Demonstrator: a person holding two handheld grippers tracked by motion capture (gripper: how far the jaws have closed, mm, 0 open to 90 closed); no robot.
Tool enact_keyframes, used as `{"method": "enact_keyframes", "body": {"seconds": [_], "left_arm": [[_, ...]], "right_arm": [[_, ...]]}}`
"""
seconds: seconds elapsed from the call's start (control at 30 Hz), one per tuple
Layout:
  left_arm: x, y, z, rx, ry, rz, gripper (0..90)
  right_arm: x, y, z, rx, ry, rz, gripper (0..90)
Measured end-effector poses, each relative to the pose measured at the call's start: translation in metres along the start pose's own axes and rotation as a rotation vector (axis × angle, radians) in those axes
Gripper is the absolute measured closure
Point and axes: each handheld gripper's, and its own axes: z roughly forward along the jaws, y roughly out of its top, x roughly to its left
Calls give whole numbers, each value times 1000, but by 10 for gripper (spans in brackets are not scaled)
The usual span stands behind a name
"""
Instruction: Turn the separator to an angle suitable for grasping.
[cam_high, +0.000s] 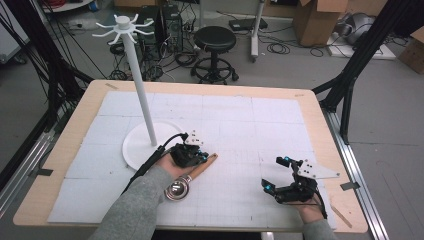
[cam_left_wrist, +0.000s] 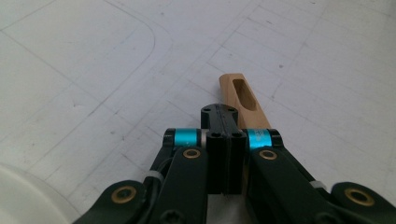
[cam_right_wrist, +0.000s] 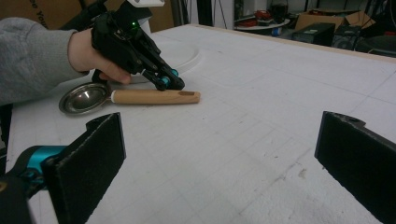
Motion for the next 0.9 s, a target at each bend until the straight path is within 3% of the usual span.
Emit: {"method": "enact_keyframes", "body": {"seconds": [0.1, 0.37, 0.43, 0.57, 0.9], "left_arm": [[0, 0, -1, 13, -1, 14, 899], [1, 2, 0, 15, -8, 7, 900], [1, 4, 0, 35, -7, 5, 899], [-2, 13, 3, 95, 4, 49, 899], [-5, 21, 9, 115, 9, 54, 899]], "right_arm": [[0, 0, 0, 2, -1, -1, 9], [0, 0, 0, 3, 0, -2, 9], [0, 0, 0, 3, 0, -2, 9], [0, 0, 0, 0, 2, 1, 9], [0, 0, -1, -1, 5, 8, 9]]}}
